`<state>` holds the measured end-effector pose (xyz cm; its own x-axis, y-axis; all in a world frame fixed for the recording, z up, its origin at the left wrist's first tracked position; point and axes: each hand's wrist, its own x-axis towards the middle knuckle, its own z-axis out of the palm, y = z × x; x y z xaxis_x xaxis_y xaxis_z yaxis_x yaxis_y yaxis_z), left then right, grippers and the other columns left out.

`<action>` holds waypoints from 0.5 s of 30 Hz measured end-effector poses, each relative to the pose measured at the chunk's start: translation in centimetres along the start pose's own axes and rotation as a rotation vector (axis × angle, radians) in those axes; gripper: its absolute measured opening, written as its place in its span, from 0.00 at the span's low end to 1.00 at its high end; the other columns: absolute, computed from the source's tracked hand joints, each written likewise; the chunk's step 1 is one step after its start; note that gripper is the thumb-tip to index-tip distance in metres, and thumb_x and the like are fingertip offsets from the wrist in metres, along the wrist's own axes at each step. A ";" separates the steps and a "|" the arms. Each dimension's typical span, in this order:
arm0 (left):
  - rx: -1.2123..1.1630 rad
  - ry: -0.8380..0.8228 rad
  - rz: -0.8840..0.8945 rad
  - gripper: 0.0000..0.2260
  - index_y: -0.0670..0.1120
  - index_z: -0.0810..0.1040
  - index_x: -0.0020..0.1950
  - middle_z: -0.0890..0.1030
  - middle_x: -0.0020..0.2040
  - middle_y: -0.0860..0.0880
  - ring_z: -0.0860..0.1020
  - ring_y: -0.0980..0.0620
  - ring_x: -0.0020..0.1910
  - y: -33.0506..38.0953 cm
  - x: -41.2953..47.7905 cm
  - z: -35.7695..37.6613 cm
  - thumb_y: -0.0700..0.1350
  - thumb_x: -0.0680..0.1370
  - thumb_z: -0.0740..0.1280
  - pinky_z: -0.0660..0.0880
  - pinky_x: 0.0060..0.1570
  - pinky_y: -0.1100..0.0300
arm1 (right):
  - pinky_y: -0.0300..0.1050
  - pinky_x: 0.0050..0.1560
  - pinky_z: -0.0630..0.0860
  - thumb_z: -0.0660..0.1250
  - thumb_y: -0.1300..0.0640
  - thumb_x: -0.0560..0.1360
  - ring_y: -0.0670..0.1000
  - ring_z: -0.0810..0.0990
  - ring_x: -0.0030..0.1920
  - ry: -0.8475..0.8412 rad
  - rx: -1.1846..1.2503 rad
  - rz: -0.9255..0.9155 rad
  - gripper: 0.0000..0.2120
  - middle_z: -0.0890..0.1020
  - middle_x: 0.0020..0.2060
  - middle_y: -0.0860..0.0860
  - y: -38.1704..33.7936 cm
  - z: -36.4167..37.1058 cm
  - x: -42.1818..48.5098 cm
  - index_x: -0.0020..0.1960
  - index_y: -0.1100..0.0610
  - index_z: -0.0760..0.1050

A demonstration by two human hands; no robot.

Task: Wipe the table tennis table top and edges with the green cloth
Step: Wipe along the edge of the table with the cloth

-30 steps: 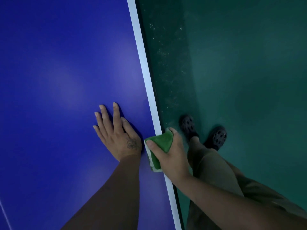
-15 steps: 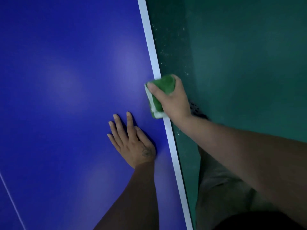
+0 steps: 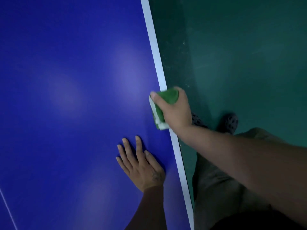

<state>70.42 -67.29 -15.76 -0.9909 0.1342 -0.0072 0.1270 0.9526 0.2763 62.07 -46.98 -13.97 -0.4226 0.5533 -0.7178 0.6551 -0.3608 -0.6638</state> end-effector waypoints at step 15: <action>0.034 -0.056 -0.027 0.24 0.46 0.70 0.82 0.62 0.86 0.42 0.59 0.37 0.86 0.7 0.0 -0.5 0.44 0.85 0.57 0.56 0.80 0.28 | 0.53 0.73 0.76 0.74 0.20 0.62 0.46 0.78 0.68 -0.128 -0.075 0.002 0.56 0.75 0.70 0.42 2.8 -2.4 -2.4 0.82 0.44 0.63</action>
<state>70.45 -66.73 -15.10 -0.9901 0.1225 -0.0687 0.1025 0.9646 0.2429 66.41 -47.56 -13.57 -0.4945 0.4508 -0.7431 0.6988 -0.3023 -0.6483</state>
